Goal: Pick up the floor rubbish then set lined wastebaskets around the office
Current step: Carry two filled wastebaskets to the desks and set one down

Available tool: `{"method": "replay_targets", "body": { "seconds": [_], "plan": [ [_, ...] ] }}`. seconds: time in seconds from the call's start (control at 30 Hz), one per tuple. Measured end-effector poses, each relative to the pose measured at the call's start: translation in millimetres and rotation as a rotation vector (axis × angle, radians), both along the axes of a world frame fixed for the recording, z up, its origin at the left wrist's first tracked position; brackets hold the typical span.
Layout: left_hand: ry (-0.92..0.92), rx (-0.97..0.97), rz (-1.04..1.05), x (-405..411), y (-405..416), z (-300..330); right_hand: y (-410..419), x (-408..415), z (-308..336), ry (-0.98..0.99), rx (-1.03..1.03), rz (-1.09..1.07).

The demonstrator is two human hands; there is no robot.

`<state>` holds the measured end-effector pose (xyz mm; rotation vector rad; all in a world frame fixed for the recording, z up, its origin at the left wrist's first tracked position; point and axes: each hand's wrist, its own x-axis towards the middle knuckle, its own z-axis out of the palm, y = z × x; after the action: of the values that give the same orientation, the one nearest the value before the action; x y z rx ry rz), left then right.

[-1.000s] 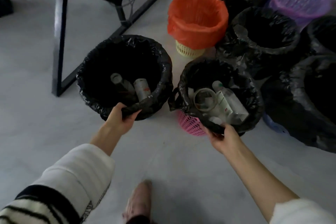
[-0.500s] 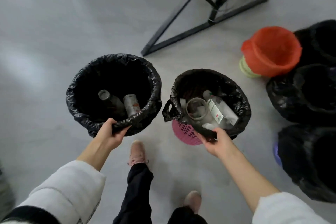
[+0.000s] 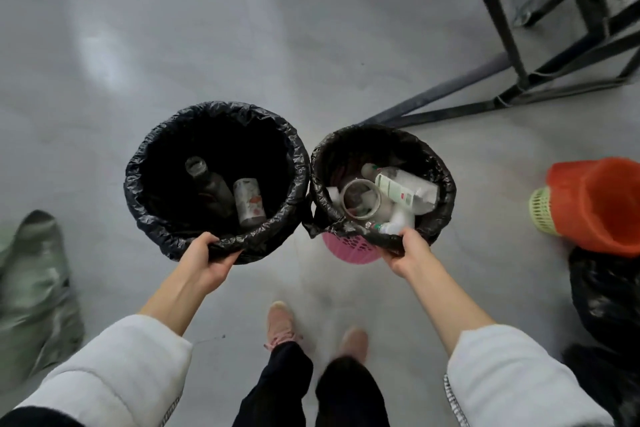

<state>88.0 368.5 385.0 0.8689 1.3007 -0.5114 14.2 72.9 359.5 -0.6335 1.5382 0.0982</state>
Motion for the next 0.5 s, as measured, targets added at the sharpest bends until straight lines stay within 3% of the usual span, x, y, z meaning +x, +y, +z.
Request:
{"method": "replay_targets", "body": {
  "seconds": [0.23, 0.5],
  "plan": [
    [-0.001, 0.009, 0.093, 98.2, 5.8, -38.9, 5.3, 137.4, -55.5, 0.079, 0.05, 0.123],
    [-0.004, 0.015, 0.203, 204.5, -21.3, -118.0, -15.0, 278.5, -124.7, 0.005, 0.098, 0.195]
  ]
}}
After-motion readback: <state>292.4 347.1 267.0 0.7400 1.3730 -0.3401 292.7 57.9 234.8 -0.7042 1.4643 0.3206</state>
